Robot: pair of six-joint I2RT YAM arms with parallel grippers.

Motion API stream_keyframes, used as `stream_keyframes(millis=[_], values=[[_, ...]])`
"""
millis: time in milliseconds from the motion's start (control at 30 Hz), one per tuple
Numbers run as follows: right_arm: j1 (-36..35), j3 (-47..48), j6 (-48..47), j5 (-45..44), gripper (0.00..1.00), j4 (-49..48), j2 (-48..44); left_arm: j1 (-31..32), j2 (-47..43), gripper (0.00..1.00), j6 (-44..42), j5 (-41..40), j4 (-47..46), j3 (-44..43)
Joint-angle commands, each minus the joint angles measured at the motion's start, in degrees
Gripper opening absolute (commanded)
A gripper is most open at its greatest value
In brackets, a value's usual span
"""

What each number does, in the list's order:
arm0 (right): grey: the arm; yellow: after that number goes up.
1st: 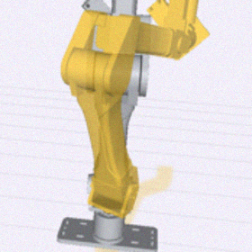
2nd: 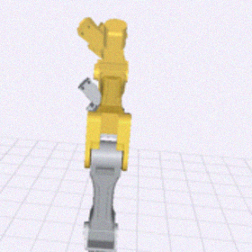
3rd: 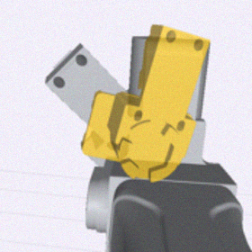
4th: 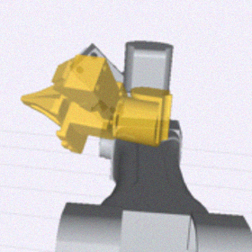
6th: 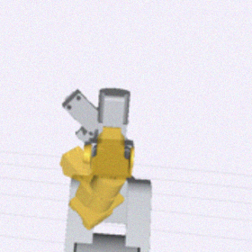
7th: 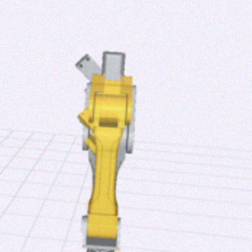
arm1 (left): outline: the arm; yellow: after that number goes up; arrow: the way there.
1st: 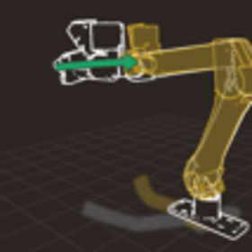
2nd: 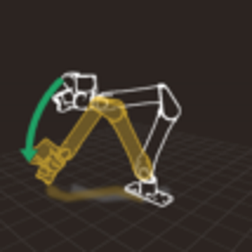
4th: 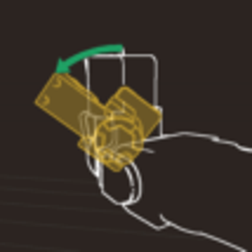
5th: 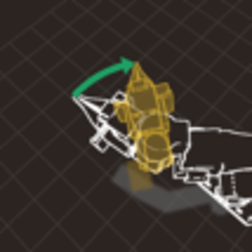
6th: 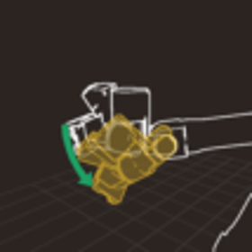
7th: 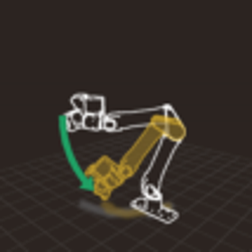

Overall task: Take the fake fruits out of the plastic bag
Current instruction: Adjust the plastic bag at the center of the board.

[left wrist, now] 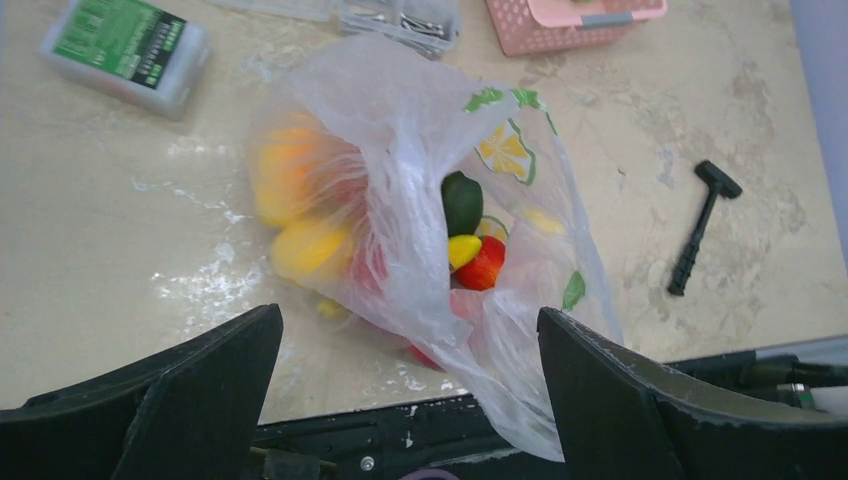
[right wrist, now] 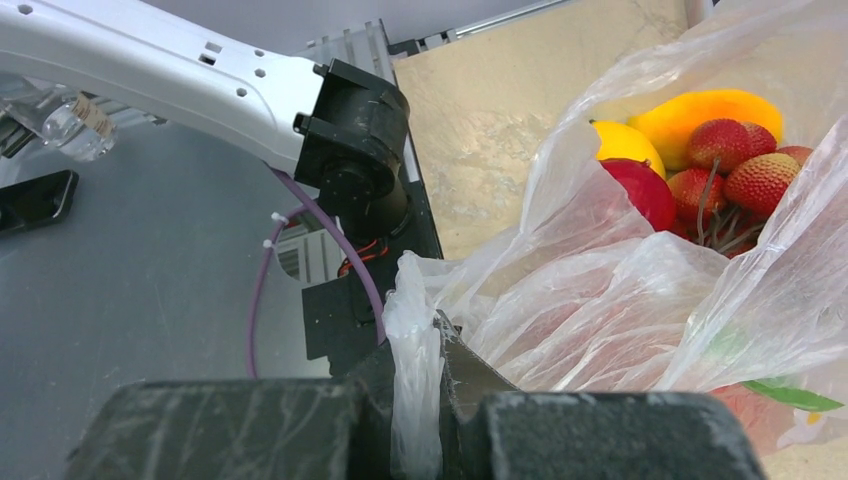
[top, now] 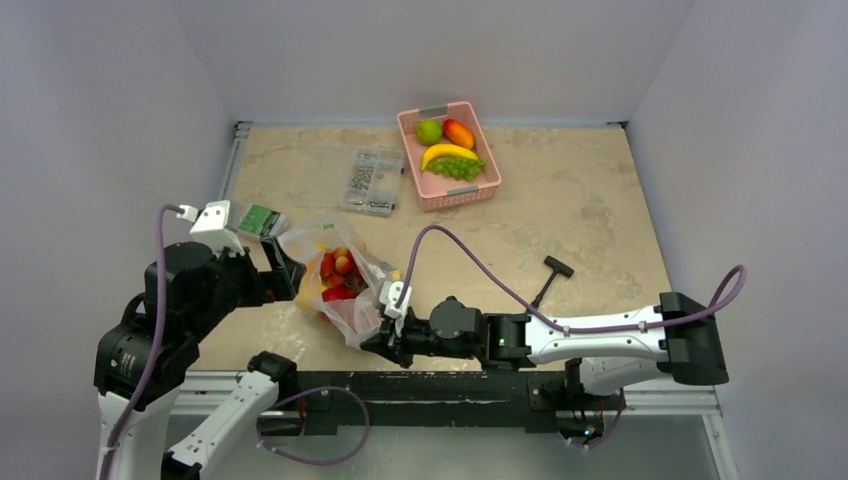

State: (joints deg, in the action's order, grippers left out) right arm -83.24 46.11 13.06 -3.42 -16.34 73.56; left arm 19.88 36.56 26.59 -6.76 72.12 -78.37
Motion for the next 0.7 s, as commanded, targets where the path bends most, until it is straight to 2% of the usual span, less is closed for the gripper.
stream_keyframes(millis=[0,167,267,333,433,467,500,533,567,667], values=[[-0.2,0.8,0.0,-1.2,0.0,-2.4,-1.4,-0.4,-1.9,1.0,-1.7,9.4,-4.7,4.8],[-0.2,0.9,0.3,0.2,0.0,-2.4,-1.1,-0.4,-1.4,0.99,-2.2,6.1,-8.9,6.7],[-0.3,0.3,0.7,0.4,0.0,-2.6,-1.3,-0.4,1.8,0.83,-3.9,0.2,-8.0,5.0],[-0.3,0.1,0.8,0.3,0.0,-2.8,-1.3,-0.4,4.0,0.77,-5.4,-1.4,-9.0,4.9],[-0.3,0.3,0.7,-0.2,0.0,-1.9,-1.4,-0.4,8.1,0.57,-8.7,-5.3,-9.5,4.3],[-0.3,0.0,0.6,-0.7,0.0,-2.0,-1.8,-0.5,9.3,0.47,-10.4,-7.5,-9.9,4.1],[-0.3,-0.3,0.5,-1.2,0.0,-1.9,-2.4,-0.3,10.5,0.34,-13.1,-10.3,-11.1,4.3],[-0.3,-0.5,0.3,-1.7,0.0,-1.6,-2.8,-0.4,11.8,0.07,-14.8,-13.9,-12.0,4.0],[-0.3,-0.6,0.0,-2.0,0.0,-1.1,-3.2,-0.4,13.6,0.0,-16.9,-17.4,-12.2,2.7],[-0.3,-1.4,-1.1,-2.4,0.0,-0.1,-4.2,-0.4,19.1,0.0,-26.8,-29.0,-16.0,-1.9]])
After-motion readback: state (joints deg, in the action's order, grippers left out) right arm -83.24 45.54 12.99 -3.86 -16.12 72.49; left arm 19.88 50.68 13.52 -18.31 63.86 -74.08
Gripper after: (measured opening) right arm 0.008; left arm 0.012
